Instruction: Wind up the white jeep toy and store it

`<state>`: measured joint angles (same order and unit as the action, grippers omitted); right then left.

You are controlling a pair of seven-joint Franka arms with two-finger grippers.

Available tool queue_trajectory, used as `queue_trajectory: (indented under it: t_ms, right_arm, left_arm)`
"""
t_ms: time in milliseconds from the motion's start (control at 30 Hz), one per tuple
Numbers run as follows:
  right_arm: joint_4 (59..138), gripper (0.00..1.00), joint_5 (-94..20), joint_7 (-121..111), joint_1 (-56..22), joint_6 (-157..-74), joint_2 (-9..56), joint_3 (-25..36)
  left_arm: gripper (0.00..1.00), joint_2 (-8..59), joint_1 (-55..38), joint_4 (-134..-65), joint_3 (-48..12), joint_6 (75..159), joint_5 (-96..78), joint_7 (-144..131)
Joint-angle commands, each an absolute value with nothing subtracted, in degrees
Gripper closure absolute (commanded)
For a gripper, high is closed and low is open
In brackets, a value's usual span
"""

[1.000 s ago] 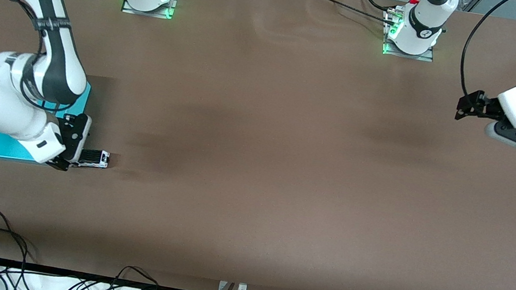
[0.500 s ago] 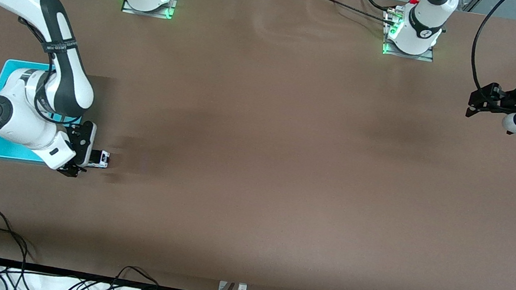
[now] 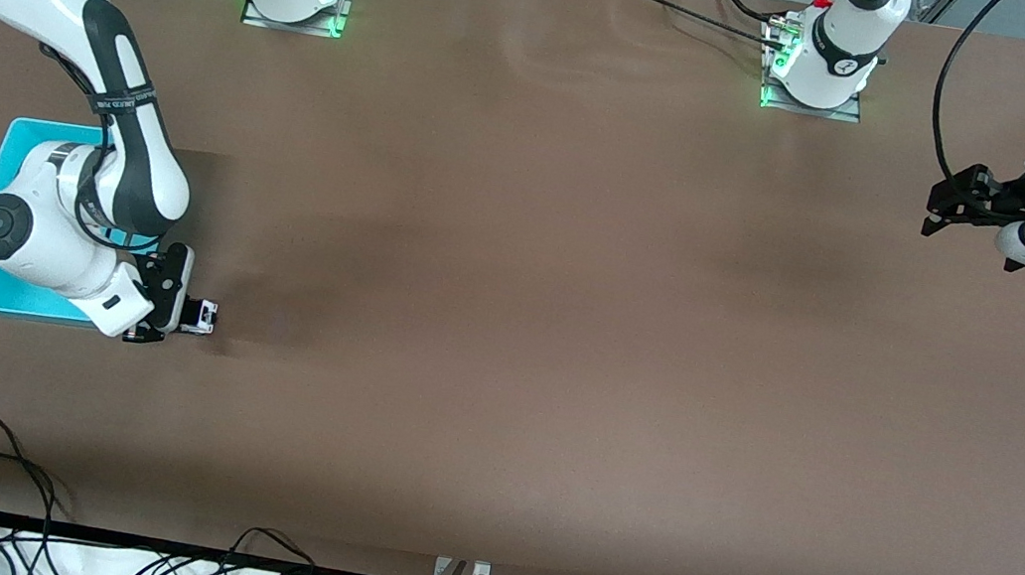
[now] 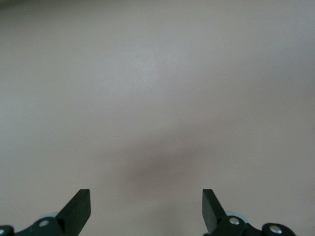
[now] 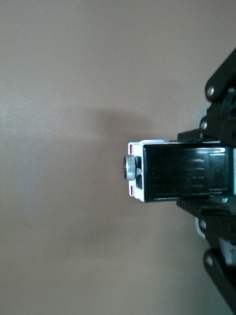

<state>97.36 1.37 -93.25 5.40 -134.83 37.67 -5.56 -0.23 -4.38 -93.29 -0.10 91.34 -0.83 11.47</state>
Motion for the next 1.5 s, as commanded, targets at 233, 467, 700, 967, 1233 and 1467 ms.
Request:
queue_trajectory:
  t_ms: [233,467,700,967,1233,1467]
  right_arm:
    - [97.7,0.81,2.5,-93.0,4.7,-135.3,36.0,-6.7]
    - [96.6,0.81,2.3,-92.6,4.6,-131.1,33.3,-6.9]
    - [93.9,0.80,2.3,-92.9,4.7,-125.9,29.5,-7.2]
    - [87.6,0.80,2.3,-93.3,5.1,-113.9,26.7,-6.4]
    - [87.8,0.80,2.4,-95.1,5.3,-108.1,22.5,-1.8]
    - [90.7,0.80,1.6,-102.2,5.3,-107.7,20.5,3.2]
  left_arm:
    - [0.00,-0.1,-4.0,-91.9,-2.1,91.1,-1.8,11.4]
    - [0.00,-0.1,-4.0,-92.0,-2.0,90.9,-1.8,11.4]
    - [0.00,0.0,-3.9,-92.1,-1.8,90.9,-1.9,11.4]
    - [0.00,0.0,-3.9,-92.1,-1.8,90.8,-1.8,11.4]
    - [0.00,0.0,-3.5,-92.2,-1.8,90.7,-1.8,11.4]
    - [0.00,0.0,-3.5,-92.3,-1.8,90.6,-1.8,11.5]
